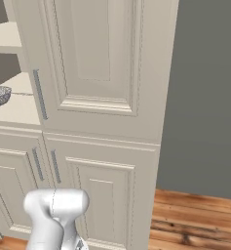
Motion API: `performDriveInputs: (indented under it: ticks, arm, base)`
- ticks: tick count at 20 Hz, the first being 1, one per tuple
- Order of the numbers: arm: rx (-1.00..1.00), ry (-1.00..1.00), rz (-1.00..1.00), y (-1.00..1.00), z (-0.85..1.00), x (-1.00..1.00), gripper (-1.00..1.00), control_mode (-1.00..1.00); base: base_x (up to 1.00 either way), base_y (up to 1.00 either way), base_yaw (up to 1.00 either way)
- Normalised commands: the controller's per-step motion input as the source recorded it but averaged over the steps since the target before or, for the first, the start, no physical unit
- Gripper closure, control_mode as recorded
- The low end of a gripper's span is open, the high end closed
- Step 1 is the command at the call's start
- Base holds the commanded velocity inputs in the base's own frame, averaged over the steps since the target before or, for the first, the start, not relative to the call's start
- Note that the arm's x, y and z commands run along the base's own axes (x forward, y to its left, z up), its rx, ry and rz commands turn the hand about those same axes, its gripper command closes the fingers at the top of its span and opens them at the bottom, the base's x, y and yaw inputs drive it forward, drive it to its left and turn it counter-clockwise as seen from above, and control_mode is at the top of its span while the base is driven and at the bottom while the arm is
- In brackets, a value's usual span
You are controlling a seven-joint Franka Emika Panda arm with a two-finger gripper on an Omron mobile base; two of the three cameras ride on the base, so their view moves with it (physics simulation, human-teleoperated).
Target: Open the cabinet and setup a tea strainer by placing it in the bowl upright.
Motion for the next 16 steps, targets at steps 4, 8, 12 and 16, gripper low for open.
performDriveInputs:
  ticks: [4, 8, 12, 16]
  arm:
    - [0.0, -0.34, 0.14, -0.93, 0.0, 0.05, -1.0, -1.0]
    - [0.1, -0.18, 0.0, -0.78, 0.14, 0.02, -1.0, -1.0]
    - [0.19, -0.03, -0.11, -0.46, 0.51, 0.07, -1.0, -1.0]
    - [0.19, 0.0, -0.23, -0.2, 0.53, 0.13, -1.0, -1.0]
  base:
    - [0.0, 0.0, 0.0]
    - [0.0, 0.0, 0.0]
    - [0.0, 0.0, 0.0]
    - [0.0, 0.0, 0.0]
